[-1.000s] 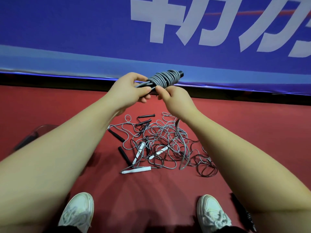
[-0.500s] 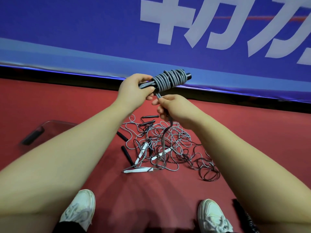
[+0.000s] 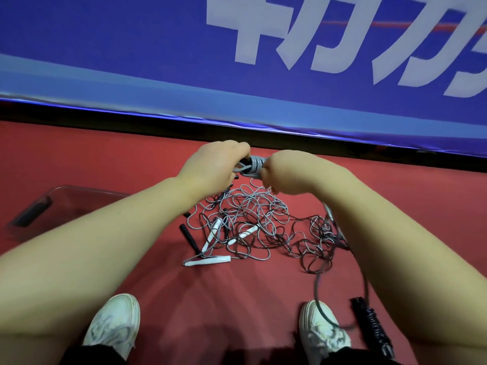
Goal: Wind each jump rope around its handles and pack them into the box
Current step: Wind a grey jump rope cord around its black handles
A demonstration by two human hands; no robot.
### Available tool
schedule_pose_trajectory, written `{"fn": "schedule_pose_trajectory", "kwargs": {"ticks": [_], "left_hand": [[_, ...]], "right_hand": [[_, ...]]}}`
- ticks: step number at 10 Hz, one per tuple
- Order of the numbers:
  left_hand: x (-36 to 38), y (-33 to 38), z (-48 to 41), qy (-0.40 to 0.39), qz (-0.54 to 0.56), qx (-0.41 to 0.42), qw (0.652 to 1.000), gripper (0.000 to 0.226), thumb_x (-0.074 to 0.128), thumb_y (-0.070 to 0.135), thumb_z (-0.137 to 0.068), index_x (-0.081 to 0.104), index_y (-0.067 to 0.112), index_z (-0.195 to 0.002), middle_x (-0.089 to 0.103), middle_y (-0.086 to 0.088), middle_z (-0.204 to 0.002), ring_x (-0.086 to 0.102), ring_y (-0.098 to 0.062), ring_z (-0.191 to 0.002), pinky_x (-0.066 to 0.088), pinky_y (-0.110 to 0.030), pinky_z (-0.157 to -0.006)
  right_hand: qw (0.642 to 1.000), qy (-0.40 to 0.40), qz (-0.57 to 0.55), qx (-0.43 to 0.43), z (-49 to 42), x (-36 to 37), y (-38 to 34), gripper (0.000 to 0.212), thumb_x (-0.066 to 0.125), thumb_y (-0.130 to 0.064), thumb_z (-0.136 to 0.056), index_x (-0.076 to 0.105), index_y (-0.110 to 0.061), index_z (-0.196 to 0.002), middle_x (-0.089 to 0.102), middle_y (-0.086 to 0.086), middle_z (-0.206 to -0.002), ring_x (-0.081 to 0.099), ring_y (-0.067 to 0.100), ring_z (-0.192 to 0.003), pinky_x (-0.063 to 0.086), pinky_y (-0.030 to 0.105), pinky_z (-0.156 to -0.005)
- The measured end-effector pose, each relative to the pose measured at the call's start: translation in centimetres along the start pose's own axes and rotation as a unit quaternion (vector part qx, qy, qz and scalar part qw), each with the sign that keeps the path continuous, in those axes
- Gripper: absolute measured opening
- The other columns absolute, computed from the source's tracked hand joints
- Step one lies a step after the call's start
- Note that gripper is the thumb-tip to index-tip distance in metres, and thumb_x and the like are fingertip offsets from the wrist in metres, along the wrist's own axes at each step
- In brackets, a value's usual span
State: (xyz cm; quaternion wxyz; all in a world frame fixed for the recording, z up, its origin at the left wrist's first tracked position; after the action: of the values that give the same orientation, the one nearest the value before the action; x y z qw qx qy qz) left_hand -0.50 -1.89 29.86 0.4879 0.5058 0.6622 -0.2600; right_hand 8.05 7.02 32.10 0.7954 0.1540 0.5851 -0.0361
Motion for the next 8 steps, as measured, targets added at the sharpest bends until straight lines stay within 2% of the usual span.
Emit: {"fn": "schedule_pose_trajectory", "kwargs": {"ticks": [1, 2, 3, 4, 5, 6, 7, 8], "left_hand": [[0.5, -0.4, 0.3, -0.013, -0.001, -0.001, 1.000, 0.026, 0.058, 0.005, -0.083, 0.058, 0.009, -0.109, 0.060, -0.013, -0.102, 0.055, -0.037, -0.099, 0.044, -0.043, -0.075], [0.8, -0.4, 0.6, -0.050, 0.001, 0.003, 0.999, 0.027, 0.058, 0.007, -0.084, 0.057, 0.011, -0.111, 0.060, -0.011, -0.105, 0.056, -0.034, -0.101, 0.043, -0.040, -0.076], [1.1, 0.5, 0.7, -0.083, 0.022, 0.042, 0.995, 0.029, 0.058, 0.008, -0.084, 0.057, 0.014, -0.112, 0.061, -0.007, -0.106, 0.056, -0.030, -0.101, 0.043, -0.038, -0.080], [1.2, 1.5, 1.0, -0.100, 0.069, 0.066, 0.990, 0.030, 0.060, 0.011, -0.085, 0.056, 0.015, -0.114, 0.064, -0.004, -0.106, 0.059, -0.025, -0.098, 0.043, -0.033, -0.079], [1.3, 2.5, 1.3, -0.123, 0.126, 0.108, 0.978, 0.035, 0.064, 0.013, -0.085, 0.049, 0.020, -0.116, 0.067, -0.002, -0.102, 0.062, -0.024, -0.090, 0.046, -0.034, -0.075], [0.8, 3.3, 1.6, -0.127, 0.190, 0.159, 0.960, 0.038, 0.067, 0.017, -0.082, 0.052, 0.038, -0.110, 0.066, 0.012, -0.099, 0.062, -0.009, -0.089, 0.047, -0.026, -0.080], [0.4, 3.7, 1.9, -0.102, 0.232, 0.181, 0.950, 0.041, 0.066, 0.019, -0.075, 0.067, 0.028, -0.115, 0.058, 0.023, -0.096, 0.052, 0.009, -0.092, 0.037, -0.003, -0.079], [0.8, 3.6, 2.1, -0.110, 0.245, 0.162, 0.950, 0.038, 0.072, 0.011, -0.078, 0.069, 0.023, -0.114, 0.057, 0.029, -0.096, 0.053, 0.017, -0.092, 0.037, 0.000, -0.081]], "right_hand": [[0.986, 0.146, 0.077, -0.006, 0.1, -0.4, -0.1, 0.021, 0.043, -0.020, -0.099, 0.054, -0.009, -0.113, 0.045, 0.000, -0.071, 0.050, 0.026, -0.068, 0.031, 0.030, -0.052], [0.972, 0.221, -0.074, -0.040, 0.4, -0.8, 0.0, 0.030, 0.046, -0.029, -0.098, 0.042, -0.016, -0.124, 0.054, 0.003, -0.082, 0.055, 0.028, -0.076, 0.036, 0.032, -0.058], [0.924, 0.157, -0.350, 0.007, 0.1, -0.1, 1.7, 0.010, 0.048, -0.023, -0.097, 0.048, -0.016, -0.104, 0.056, -0.001, -0.071, 0.050, 0.016, -0.056, 0.038, 0.026, -0.051], [0.842, 0.033, -0.533, 0.072, -0.1, 1.7, 3.5, 0.014, 0.047, -0.018, -0.099, 0.047, -0.017, -0.085, 0.047, -0.001, -0.059, 0.035, 0.006, -0.039, 0.029, 0.018, -0.039], [0.798, -0.065, -0.594, 0.075, 0.0, 3.0, 4.0, 0.019, 0.044, -0.014, -0.099, 0.045, -0.018, -0.080, 0.041, -0.004, -0.048, 0.029, 0.003, -0.034, 0.023, 0.012, -0.035], [0.717, -0.153, -0.678, 0.061, 0.1, 3.9, 4.5, 0.016, 0.043, -0.017, -0.098, 0.044, -0.017, -0.082, 0.039, -0.007, -0.044, 0.028, 0.000, -0.032, 0.022, 0.010, -0.032], [0.579, -0.286, -0.761, 0.055, 0.0, 5.7, 4.6, 0.017, 0.056, -0.021, -0.084, 0.044, -0.011, -0.078, 0.041, -0.007, -0.045, 0.030, -0.002, -0.029, 0.026, 0.007, -0.029], [0.353, -0.423, -0.834, 0.027, -0.2, 7.6, 4.6, 0.018, 0.068, -0.005, -0.080, 0.056, 0.008, -0.076, 0.057, 0.012, -0.055, 0.052, 0.015, -0.038, 0.051, 0.025, -0.041]]}}
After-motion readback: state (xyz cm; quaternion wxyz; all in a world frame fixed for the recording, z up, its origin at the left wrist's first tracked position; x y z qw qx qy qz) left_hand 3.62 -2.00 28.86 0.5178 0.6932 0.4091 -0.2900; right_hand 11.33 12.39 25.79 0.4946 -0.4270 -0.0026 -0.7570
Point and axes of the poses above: each hand's wrist, its own z-axis away from the middle knuckle, its own x-axis out of the palm, y = z × x, the point moved 4 cm from there along -z, towards the middle knuckle
